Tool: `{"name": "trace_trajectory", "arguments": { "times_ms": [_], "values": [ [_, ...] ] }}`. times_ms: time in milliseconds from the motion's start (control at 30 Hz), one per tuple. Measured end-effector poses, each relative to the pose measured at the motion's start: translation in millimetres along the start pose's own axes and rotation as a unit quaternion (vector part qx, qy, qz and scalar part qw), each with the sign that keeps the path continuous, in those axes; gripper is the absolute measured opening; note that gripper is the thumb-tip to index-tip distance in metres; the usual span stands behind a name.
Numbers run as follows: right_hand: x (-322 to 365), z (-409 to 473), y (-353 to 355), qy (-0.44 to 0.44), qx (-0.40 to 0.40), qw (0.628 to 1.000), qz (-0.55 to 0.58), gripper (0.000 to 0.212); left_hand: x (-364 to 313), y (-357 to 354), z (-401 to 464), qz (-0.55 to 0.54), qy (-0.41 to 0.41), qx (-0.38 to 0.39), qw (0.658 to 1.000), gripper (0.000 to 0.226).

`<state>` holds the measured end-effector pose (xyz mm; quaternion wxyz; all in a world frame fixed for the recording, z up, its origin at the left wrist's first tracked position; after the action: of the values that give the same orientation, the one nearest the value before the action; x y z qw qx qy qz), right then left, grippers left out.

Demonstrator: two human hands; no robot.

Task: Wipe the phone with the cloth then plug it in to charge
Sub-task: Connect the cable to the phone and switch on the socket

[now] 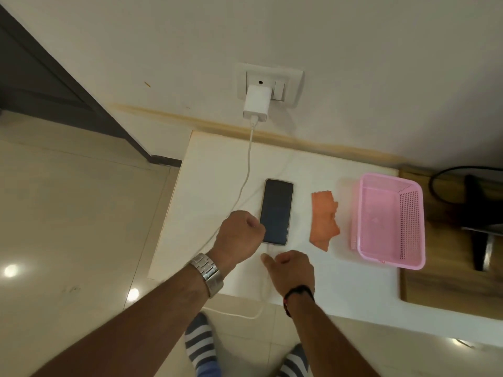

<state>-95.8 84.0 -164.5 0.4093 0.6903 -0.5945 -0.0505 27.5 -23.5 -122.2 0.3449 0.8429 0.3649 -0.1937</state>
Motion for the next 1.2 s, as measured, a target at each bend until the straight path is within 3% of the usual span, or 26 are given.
{"name": "trace_trajectory", "arguments": {
  "times_ms": [167,267,333,467,667,800,933,1033,1133,1200],
  "values": [
    [7.4,0.1,-7.9,-0.007,-0.014,1.000,-0.015,0.016,26.9,-14.7,18.5,-0.057,0.083,0.018,0.995,0.016],
    [10.2,-2.2,-1.1,0.002,-0.004,1.000,0.004,0.022,34.6,-17.6,26.9,-0.112,0.111,0.027,0.987,0.015],
    [8.6,-4.8,3.9,0.022,-0.012,0.999,0.033,0.030,31.8,-21.5,28.5,-0.169,0.122,0.070,0.975,0.023],
    [7.9,-12.4,9.1,0.030,-0.014,0.993,0.116,0.020,22.1,-28.9,26.5,-0.280,0.130,0.168,0.936,0.028],
    [9.9,-14.3,8.4,0.017,-0.048,0.982,0.181,0.013,17.8,-31.9,26.0,-0.286,0.120,0.140,0.940,0.031],
    [11.1,-9.6,7.9,0.023,-0.047,0.985,0.162,0.014,16.3,-31.5,28.9,-0.277,0.120,0.135,0.944,0.028],
    [9.3,-3.4,4.2,0.036,-0.037,0.993,0.106,0.017,22.7,-30.9,39.3,-0.195,0.112,0.116,0.967,0.028],
    [6.0,4.4,-0.9,0.022,-0.037,0.996,0.082,0.019,28.4,-29.9,53.7,0.002,0.093,0.032,0.995,0.042],
    [3.8,8.4,-6.8,0.015,-0.034,0.997,0.063,0.019,25.1,-24.5,58.1,0.178,0.061,-0.050,0.981,0.058],
    [1.8,9.1,-7.0,0.010,-0.024,0.998,0.050,0.020,20.0,-20.1,52.0,0.185,0.037,-0.056,0.981,0.061]
  ]
}}
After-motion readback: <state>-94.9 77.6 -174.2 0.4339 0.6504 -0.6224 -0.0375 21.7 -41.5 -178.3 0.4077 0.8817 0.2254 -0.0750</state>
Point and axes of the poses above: each hand's wrist, its own z-axis towards the middle knuckle, its own y-axis out of the back of the hand, x = y × z, the point moved 3 cm from there along z, towards the middle knuckle, and after that the axes turned 4 degrees about y, right-handed, at the moved point
